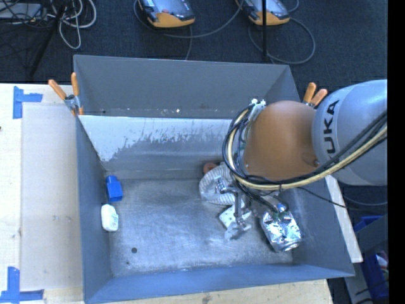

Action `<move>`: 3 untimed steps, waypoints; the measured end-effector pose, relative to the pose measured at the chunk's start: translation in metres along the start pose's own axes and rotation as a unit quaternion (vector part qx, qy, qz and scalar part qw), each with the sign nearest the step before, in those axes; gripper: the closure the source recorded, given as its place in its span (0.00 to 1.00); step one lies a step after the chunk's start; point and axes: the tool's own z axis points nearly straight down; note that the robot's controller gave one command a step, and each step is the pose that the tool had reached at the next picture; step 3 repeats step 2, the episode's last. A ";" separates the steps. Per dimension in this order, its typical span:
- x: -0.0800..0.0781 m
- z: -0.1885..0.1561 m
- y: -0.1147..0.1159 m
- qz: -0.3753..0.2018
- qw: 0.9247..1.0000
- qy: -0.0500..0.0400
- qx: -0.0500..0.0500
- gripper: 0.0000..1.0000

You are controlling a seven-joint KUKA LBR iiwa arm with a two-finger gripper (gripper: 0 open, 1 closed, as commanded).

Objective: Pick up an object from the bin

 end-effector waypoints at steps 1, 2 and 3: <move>0.004 0.066 -0.098 -0.046 0.999 -0.002 0.001 1.00; 0.004 0.066 -0.098 -0.045 0.999 -0.002 0.001 1.00; 0.004 0.066 -0.098 -0.045 0.999 -0.002 0.001 1.00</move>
Offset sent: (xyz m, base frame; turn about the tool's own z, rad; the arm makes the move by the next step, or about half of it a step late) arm 0.0000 0.0000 0.0000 0.0000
